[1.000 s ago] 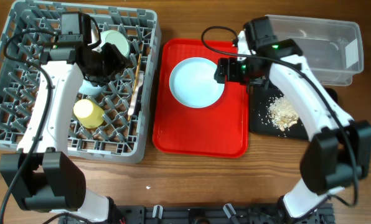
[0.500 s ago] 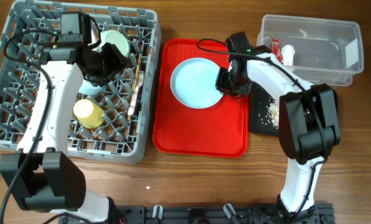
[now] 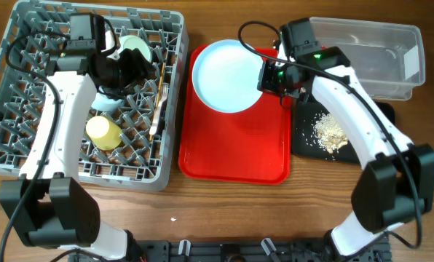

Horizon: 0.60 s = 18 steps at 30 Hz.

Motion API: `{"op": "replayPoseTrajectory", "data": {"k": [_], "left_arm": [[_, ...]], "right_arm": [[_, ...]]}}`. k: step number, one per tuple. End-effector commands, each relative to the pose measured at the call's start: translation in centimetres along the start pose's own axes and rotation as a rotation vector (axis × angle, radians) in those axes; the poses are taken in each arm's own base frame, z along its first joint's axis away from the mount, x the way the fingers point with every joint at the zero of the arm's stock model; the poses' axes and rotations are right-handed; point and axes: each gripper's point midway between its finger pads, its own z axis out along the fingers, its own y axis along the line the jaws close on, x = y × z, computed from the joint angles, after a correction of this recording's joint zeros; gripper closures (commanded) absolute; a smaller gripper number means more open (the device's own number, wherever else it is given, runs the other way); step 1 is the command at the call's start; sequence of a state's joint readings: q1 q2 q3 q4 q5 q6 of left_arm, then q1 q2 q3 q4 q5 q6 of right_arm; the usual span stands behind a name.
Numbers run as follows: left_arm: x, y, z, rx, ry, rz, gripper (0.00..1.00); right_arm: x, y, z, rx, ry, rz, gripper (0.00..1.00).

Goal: Sort waste into correct bins and load items into the dishwasher rack

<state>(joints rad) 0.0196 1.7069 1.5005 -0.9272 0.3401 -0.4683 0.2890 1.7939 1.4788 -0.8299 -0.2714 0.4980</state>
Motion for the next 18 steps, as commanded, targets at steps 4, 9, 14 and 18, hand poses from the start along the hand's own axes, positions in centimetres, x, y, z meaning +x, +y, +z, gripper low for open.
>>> {"op": "replayPoseTrajectory", "data": {"k": [4, 9, 14, 18], "left_arm": [[-1.4, -5.9, -5.7, 0.569, 0.06, 0.077, 0.24], [-0.4, -7.5, -7.2, 0.702, 0.126, 0.089, 0.24], [1.4, -8.6, -7.0, 0.724, 0.186, 0.113, 0.25], [2.8, -9.3, -4.9, 0.613, 0.185, 0.156, 0.32]], "right_arm": [[1.0, 5.5, -2.1, -0.256, 0.037, -0.092, 0.96], [1.9, 8.6, -0.9, -0.258, 0.019, -0.079, 0.96], [2.2, 9.5, -0.8, -0.273, 0.014, -0.093, 0.96], [2.4, 10.0, -1.0, -0.298, 0.023, -0.102, 0.96]]}}
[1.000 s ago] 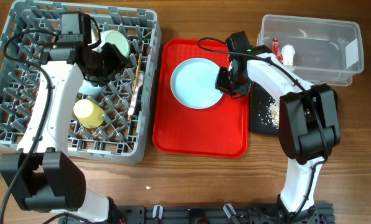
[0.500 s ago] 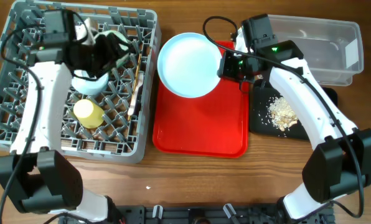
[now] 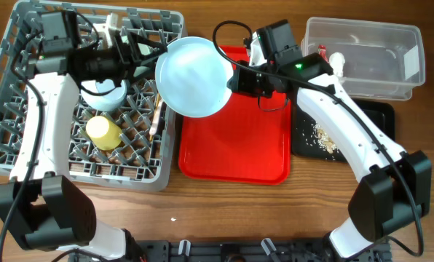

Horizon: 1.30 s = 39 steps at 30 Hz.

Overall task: Sort waste into correct bins and load items into the dishwasher rack
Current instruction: 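Carry the white plate with the left gripper and stand it in the rack, then release the plate in the rack and withdraw both grippers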

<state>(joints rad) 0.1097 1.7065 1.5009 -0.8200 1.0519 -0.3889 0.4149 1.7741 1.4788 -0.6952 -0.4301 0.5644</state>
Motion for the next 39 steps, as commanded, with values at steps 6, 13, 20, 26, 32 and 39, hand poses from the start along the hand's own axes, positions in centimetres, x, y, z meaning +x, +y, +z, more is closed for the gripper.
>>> {"op": "replayPoseTrajectory", "data": {"k": [6, 13, 20, 26, 32, 39], "left_arm": [[1.0, 2.0, 2.4, -0.276, -0.032, 0.098, 0.51], [0.4, 3.2, 2.1, -0.355, -0.068, 0.111, 0.86], [-2.7, 7.6, -1.3, -0.684, -0.243, 0.133, 0.96], [-5.9, 4.5, -5.4, -0.776, -0.446, 0.333, 0.96], [-8.0, 3.7, -10.4, -1.016, -0.592, 0.489, 0.96], [-7.5, 3.1, -8.3, -1.078, -0.486, 0.667, 0.96]], "right_arm": [[0.0, 1.7, -0.4, -0.059, -0.002, -0.025, 0.96], [0.1, 1.6, -0.4, -0.055, 0.002, -0.035, 0.96], [-0.5, -0.6, -1.3, 0.005, -0.012, -0.055, 0.58], [-3.6, -9.1, -10.0, 0.211, -0.162, 0.051, 0.52], [-3.0, -14.8, -13.9, 0.321, -0.175, 0.22, 0.52], [-2.8, -15.3, -14.2, 0.328, -0.17, 0.24, 0.52]]}}
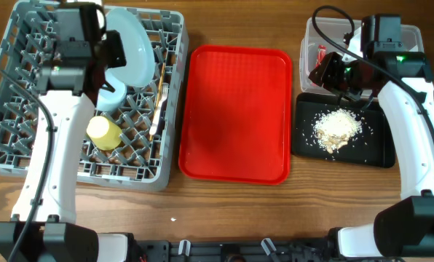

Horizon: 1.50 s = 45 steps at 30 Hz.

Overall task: Sort waste into correct bins and load items into the dishwasher rack
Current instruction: 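Release the plate in the rack and withdraw both grippers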

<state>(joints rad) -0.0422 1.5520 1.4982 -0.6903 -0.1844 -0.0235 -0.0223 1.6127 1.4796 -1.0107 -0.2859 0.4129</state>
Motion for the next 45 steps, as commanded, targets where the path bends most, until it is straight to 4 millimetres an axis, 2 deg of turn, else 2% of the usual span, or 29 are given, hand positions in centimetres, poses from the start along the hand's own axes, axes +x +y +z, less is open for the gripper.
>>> {"op": "replayPoseTrajectory", "data": {"k": [1, 11, 12, 14, 18, 21, 22, 23, 25, 27, 29, 31, 33, 35, 36, 37, 38, 42, 43, 45], "left_arm": [[-0.2, -1.6, -0.2, -0.015, -0.014, 0.135, 0.96], [4.7, -6.5, 5.2, 0.006, 0.145, 0.255, 0.94], [5.3, -7.0, 5.6, 0.011, 0.163, 0.268, 0.86], [6.1, -7.8, 6.0, 0.019, 0.187, 0.285, 0.82], [6.8, -7.9, 6.2, 0.019, 0.212, 0.297, 0.52], [5.7, -7.7, 5.2, 0.017, 0.175, 0.285, 0.32], [5.0, -7.3, 4.6, 0.003, 0.15, 0.278, 0.3], [4.1, -6.9, 3.9, -0.017, 0.12, 0.271, 0.18], [2.5, -6.2, 2.3, -0.041, 0.058, 0.253, 0.02], [0.9, -5.6, 0.2, -0.045, -0.002, 0.231, 0.0], [0.2, -5.3, -1.1, -0.041, -0.032, 0.21, 0.0], [0.5, -7.1, -2.3, 0.076, -0.023, 0.122, 0.0], [1.9, -10.7, -3.0, 0.291, 0.054, -0.028, 0.0], [2.8, -12.7, -3.0, 0.395, 0.127, -0.142, 0.0], [3.3, -13.1, -2.7, 0.4, 0.155, -0.158, 0.0], [3.9, -13.2, -2.5, 0.394, 0.179, -0.152, 0.0], [4.7, -13.1, -2.5, 0.387, 0.207, -0.146, 0.0], [8.8, -11.9, -3.1, 0.324, 0.379, -0.157, 0.0], [10.2, -11.4, -3.5, 0.296, 0.444, -0.171, 0.0], [11.8, -10.8, -4.3, 0.266, 0.516, -0.174, 0.0]], "right_arm": [[-0.2, 0.0, -0.5, 0.011, -0.014, -0.022, 0.52], [0.3, -0.2, -0.5, 0.019, 0.004, -0.016, 0.52], [0.3, -0.2, -0.5, 0.019, 0.004, -0.017, 0.52], [0.3, -0.2, -0.5, 0.019, 0.004, -0.017, 0.53], [0.5, -0.3, -0.5, 0.023, 0.013, -0.014, 0.52], [0.6, -0.3, -0.5, 0.025, 0.016, -0.016, 0.52], [0.6, -0.4, -0.5, 0.025, 0.017, -0.016, 0.52], [0.6, -0.4, -0.5, 0.025, 0.017, -0.016, 0.51], [0.6, -0.4, -0.5, 0.025, 0.017, -0.016, 0.51], [0.6, -0.3, -0.5, 0.025, 0.016, -0.016, 0.51], [0.5, -0.3, -0.5, 0.021, 0.01, -0.032, 0.51], [-0.1, -0.1, -0.4, 0.028, -0.017, -0.142, 0.46], [-1.0, 0.4, -0.3, 0.04, -0.061, -0.219, 0.43], [-2.3, 1.6, -0.3, 0.018, -0.123, -0.326, 0.36], [-2.8, 1.8, -0.4, 0.015, -0.143, -0.369, 0.21], [-2.9, 1.7, -0.4, 0.019, -0.148, -0.376, 0.07], [-2.7, 1.6, -0.4, 0.023, -0.137, -0.373, 0.0], [-0.3, 0.1, -0.2, 0.063, -0.035, -0.314, 0.0], [0.3, -0.3, -0.2, 0.079, -0.011, -0.294, 0.0], [1.1, -1.1, -0.6, 0.115, 0.015, -0.269, 0.0]]}}
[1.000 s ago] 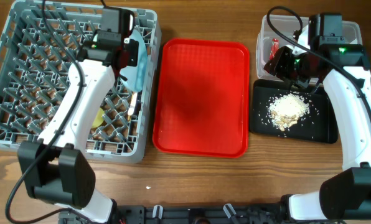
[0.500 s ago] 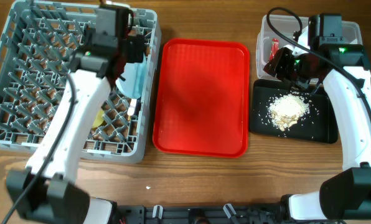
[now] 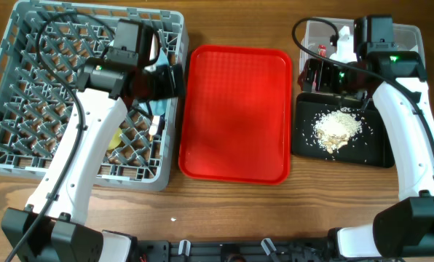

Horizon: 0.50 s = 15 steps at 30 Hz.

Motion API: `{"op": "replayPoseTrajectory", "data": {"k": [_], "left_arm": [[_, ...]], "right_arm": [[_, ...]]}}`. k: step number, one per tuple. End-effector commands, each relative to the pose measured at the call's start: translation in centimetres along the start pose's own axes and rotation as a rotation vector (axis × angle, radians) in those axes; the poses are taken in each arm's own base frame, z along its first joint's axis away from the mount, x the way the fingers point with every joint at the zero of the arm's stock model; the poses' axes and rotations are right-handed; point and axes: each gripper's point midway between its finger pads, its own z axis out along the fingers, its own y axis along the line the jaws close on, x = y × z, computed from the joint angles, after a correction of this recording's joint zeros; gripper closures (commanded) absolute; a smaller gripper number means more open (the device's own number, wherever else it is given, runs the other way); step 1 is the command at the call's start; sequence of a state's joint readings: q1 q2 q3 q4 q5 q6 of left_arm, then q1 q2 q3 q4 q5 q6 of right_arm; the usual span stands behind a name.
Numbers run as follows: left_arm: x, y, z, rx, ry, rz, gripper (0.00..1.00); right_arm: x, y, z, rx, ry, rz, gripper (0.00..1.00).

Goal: Sort waste into correct bins and load items into the dishwasher rack

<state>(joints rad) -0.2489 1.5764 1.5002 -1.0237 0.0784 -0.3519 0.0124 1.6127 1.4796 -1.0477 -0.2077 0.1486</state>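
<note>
The grey dishwasher rack (image 3: pixel 28 87) fills the left of the overhead view. My left arm lies across it, and the left gripper (image 3: pixel 172 80) sits at the rack's right edge, facing the red tray (image 3: pixel 235 109); its jaws look open and empty. The arm hides most of the pale blue plate; only a sliver (image 3: pixel 154 49) shows. A yellow cup (image 3: pixel 116 138) peeks out from under the arm. My right gripper (image 3: pixel 316 74) hovers at the top left corner of the black tray (image 3: pixel 377 149), which holds crumbs (image 3: pixel 337 129). Its fingers look spread and empty.
A clear plastic bin (image 3: pixel 403 69) stands at the back right with a white item (image 3: pixel 341 49) and a red scrap (image 3: pixel 322 51) inside. A wooden utensil (image 3: pixel 155 124) lies in the rack's right side. The red tray is bare.
My left gripper left the plate standing at the back of the rack and now sits at the rack's right edge. The right gripper shifted slightly left and down, beside the bin.
My right gripper held the plate over the red tray while the left worked in the rack. Then both grippers met at the plate near the rack. Later the left held it upright in the rack and the right was by the bin. Now the left is off the plate.
</note>
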Motion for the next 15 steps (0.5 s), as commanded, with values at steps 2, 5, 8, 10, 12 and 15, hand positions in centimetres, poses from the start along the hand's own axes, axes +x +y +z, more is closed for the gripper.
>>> {"op": "replayPoseTrajectory", "data": {"k": [2, 5, 8, 10, 12, 15], "left_arm": [[3.3, 0.2, -0.7, -0.033, 0.116, -0.028, 0.0], [4.3, -0.5, -1.6, -0.067, 0.053, 0.044, 0.0], [6.0, -1.7, -3.1, -0.032, -0.039, 0.115, 0.0], [7.5, -1.5, -4.2, 0.002, -0.096, 0.136, 0.0], [8.5, -0.9, -5.1, 0.033, -0.149, 0.137, 0.0], [9.6, 1.3, -7.7, 0.077, -0.34, 0.088, 0.0]], "right_arm": [[1.1, -0.8, -1.5, 0.057, -0.011, 0.036, 0.0], [2.1, -0.8, -3.1, 0.05, -0.11, 0.025, 0.0], [4.0, -1.4, -4.8, 0.061, -0.238, 0.032, 0.0], [6.0, -1.4, -6.3, 0.046, -0.326, 0.01, 0.0], [7.5, -1.3, -7.9, 0.036, -0.403, -0.002, 0.0], [9.1, -1.4, -11.0, 0.039, -0.532, -0.013, 0.0]]}}
